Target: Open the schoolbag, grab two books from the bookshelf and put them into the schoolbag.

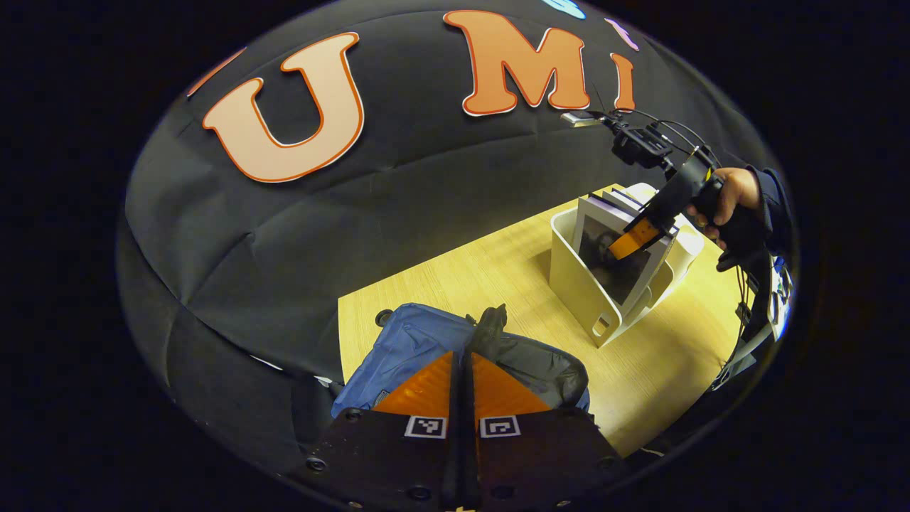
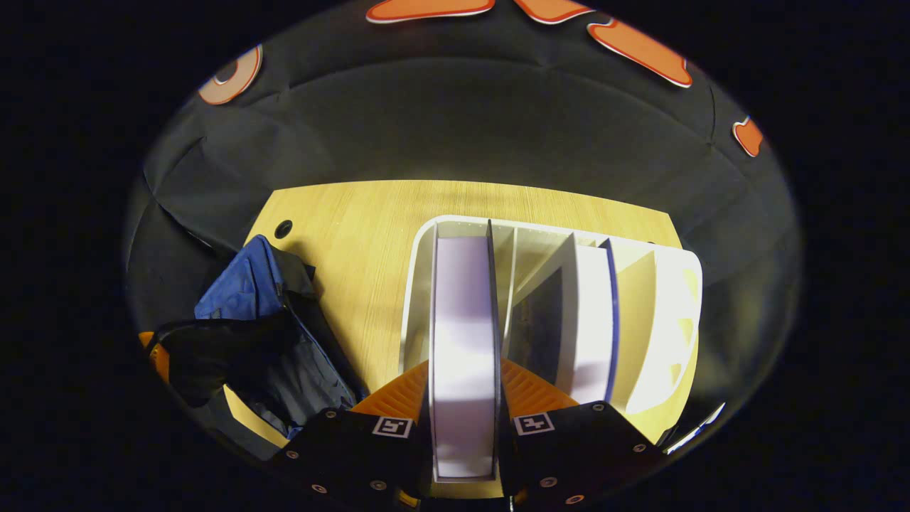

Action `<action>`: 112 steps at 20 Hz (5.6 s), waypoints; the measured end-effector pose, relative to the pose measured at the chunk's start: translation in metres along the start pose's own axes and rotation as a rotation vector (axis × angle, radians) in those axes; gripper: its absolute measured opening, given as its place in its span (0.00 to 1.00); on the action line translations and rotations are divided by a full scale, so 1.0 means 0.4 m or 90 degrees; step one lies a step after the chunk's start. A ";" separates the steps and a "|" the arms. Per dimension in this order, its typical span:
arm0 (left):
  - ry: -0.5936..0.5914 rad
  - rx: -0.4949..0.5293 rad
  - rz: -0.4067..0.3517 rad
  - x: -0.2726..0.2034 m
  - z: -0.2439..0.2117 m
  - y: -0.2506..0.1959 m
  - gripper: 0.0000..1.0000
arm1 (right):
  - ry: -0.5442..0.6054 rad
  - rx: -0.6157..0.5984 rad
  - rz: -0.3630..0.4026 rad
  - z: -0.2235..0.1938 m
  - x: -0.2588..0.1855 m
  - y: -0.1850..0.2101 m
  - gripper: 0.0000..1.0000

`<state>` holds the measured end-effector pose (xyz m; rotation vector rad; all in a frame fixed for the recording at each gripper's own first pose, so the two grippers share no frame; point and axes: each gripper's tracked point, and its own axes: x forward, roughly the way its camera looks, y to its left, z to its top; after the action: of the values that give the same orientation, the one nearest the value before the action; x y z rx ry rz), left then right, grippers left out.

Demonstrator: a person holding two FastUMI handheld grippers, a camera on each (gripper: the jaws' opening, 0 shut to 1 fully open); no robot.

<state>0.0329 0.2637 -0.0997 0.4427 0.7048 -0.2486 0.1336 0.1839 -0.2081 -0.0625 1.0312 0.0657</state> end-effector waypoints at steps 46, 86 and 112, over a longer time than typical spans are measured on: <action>0.054 -0.103 -0.101 0.031 0.041 -0.083 0.01 | -0.182 0.564 0.403 -0.227 -0.039 0.564 0.35; 0.039 -0.182 -0.111 0.042 -0.012 -0.114 0.01 | -0.145 0.245 0.240 -0.172 -0.176 0.194 0.94; 0.054 -0.132 -0.097 0.056 -0.011 -0.108 0.01 | 0.128 -0.015 0.020 0.121 0.032 -0.162 0.70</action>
<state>0.0313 0.2261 -0.1309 0.2024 0.8398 -0.2976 0.1868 0.1235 -0.1929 -0.0749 1.2328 0.1012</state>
